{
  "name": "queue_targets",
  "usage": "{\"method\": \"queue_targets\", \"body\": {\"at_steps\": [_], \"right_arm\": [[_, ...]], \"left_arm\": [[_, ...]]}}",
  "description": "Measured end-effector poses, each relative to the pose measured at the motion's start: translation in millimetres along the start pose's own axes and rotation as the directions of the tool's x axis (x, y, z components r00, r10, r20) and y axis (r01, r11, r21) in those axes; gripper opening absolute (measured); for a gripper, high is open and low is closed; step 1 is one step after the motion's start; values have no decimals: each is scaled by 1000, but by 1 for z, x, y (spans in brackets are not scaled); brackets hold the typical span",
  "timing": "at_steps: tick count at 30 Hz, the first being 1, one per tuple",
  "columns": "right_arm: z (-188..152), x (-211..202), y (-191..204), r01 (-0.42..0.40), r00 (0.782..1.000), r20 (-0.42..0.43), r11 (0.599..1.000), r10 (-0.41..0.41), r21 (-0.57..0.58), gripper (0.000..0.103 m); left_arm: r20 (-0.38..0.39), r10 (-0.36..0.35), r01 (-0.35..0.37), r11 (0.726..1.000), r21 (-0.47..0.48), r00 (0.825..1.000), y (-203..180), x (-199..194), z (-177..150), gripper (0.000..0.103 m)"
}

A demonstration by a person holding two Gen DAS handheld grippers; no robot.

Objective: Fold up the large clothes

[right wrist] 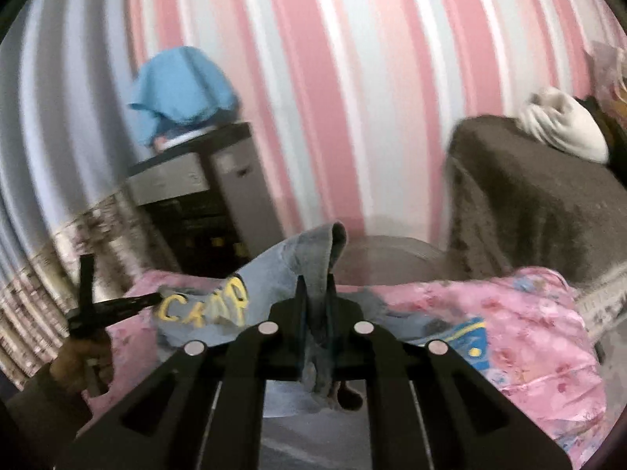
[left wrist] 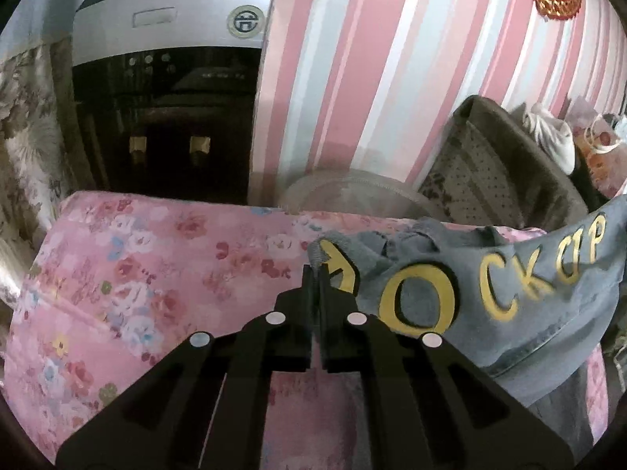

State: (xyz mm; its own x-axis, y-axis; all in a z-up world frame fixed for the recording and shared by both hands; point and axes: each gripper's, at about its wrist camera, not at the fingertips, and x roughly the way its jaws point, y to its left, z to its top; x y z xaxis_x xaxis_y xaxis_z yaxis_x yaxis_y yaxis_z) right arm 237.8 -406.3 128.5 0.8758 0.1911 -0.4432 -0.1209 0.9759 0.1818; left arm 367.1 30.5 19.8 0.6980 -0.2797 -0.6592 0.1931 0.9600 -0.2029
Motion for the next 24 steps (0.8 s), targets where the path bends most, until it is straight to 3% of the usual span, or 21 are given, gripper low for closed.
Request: {"method": "queue_targets", "body": {"at_steps": [3, 6, 7, 10, 11, 12, 13, 14, 16, 18, 21, 23, 24], "right_arm": [[-14, 18, -39, 81, 995, -57, 994, -77, 72, 8], [-46, 42, -70, 134, 978, -176, 986, -115, 100, 8], [-57, 48, -76, 134, 972, -208, 986, -110, 103, 9], [-87, 58, -88, 129, 958, -270, 985, -95, 111, 13], [-94, 59, -88, 120, 958, -275, 986, -84, 116, 19], [-100, 60, -88, 108, 956, -284, 988, -72, 114, 28], [-103, 59, -86, 100, 956, -286, 989, -64, 112, 48], [-104, 60, -84, 92, 957, -285, 989, -56, 114, 60], [-106, 60, -78, 79, 956, -290, 991, -44, 111, 61], [-105, 57, -73, 88, 955, -289, 992, -60, 85, 62], [-103, 45, -70, 84, 963, -262, 994, -63, 69, 62], [-96, 33, -64, 88, 971, -227, 995, -77, 38, 67], [-93, 28, -63, 90, 975, -206, 995, -82, 29, 67]], "left_arm": [[-6, 8, -8, 1000, 8, 1000, -13, 13, 4, 8], [-8, 16, -17, 999, -40, 1000, -15, 14, 2, 80], [9, 10, -10, 999, -51, 1000, -15, 10, 0, 90], [-5, -12, 11, 1000, -24, 1000, -26, -4, -15, 91], [-21, -31, 31, 1000, -1, 999, -34, -8, -25, 92], [-34, -38, 38, 999, 28, 999, -43, -11, -34, 94], [-45, -29, 32, 998, 55, 999, -50, -11, -41, 95], [-74, 1, 7, 994, 109, 997, -62, -6, -53, 95], [-120, 64, -44, 985, 166, 991, -72, 9, -69, 94], [-232, 94, -59, 986, 156, 968, -70, 37, -85, 85], [-230, 75, -49, 992, 116, 970, -65, 38, -90, 83], [-212, 75, -45, 989, 140, 974, -70, 29, -87, 68], [-200, 87, -55, 985, 162, 976, -73, 23, -85, 67]]}}
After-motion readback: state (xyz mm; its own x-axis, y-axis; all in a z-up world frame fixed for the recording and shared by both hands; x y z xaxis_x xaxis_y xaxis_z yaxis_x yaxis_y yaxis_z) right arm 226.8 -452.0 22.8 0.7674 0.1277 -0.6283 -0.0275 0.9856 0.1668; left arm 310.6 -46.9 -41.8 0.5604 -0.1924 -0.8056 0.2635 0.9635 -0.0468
